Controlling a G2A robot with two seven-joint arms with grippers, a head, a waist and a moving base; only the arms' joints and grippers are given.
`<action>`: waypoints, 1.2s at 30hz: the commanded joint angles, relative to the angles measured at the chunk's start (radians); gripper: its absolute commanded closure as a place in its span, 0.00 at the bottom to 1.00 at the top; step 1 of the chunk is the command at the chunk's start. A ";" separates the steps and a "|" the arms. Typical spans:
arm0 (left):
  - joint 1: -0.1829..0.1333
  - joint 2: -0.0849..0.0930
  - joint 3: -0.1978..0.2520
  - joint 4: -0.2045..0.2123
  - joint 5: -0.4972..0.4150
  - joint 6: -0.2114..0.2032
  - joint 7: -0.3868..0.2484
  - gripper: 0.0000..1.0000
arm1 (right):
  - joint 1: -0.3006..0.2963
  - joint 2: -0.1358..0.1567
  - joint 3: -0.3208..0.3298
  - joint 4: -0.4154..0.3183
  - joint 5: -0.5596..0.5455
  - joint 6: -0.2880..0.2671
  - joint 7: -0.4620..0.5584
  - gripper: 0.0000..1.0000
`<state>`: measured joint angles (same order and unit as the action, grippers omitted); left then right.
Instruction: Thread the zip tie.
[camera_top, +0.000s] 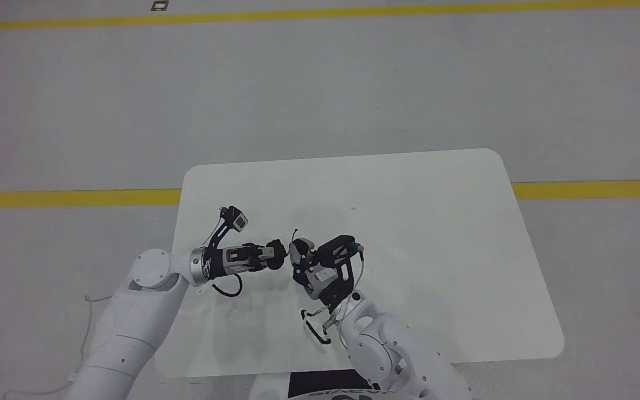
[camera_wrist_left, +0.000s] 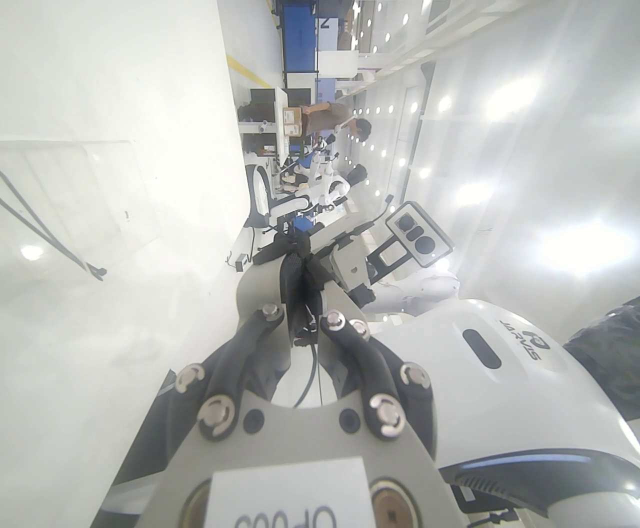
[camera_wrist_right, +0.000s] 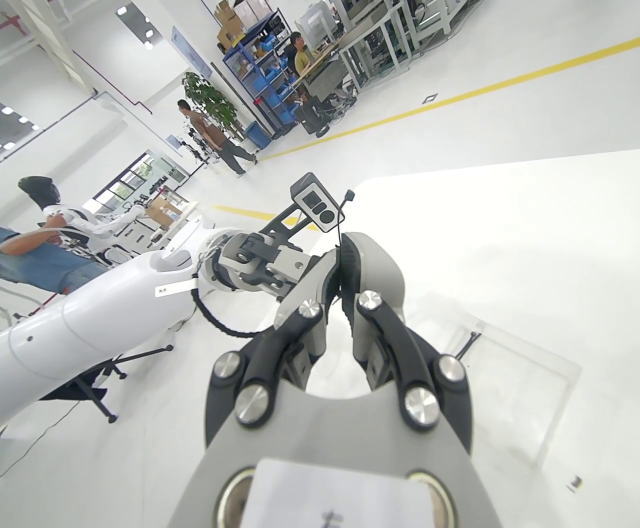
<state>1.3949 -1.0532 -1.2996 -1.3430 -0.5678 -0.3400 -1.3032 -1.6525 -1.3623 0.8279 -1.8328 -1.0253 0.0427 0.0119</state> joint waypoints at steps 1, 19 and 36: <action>0.000 0.000 0.000 0.000 0.000 0.000 0.000 1.00 | 0.000 0.000 0.000 0.000 0.000 -0.001 -0.002 1.00; 0.000 0.000 0.000 0.000 0.000 0.000 0.000 1.00 | 0.005 0.000 -0.005 0.001 -0.005 -0.006 0.010 1.00; 0.000 0.000 0.000 0.000 0.000 0.000 0.000 1.00 | 0.008 0.000 -0.005 -0.008 -0.009 0.004 0.014 0.00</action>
<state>1.3949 -1.0532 -1.2996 -1.3430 -0.5678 -0.3400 -1.3032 -1.6444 -1.3628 0.8224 -1.8398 -1.0338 0.0463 0.0263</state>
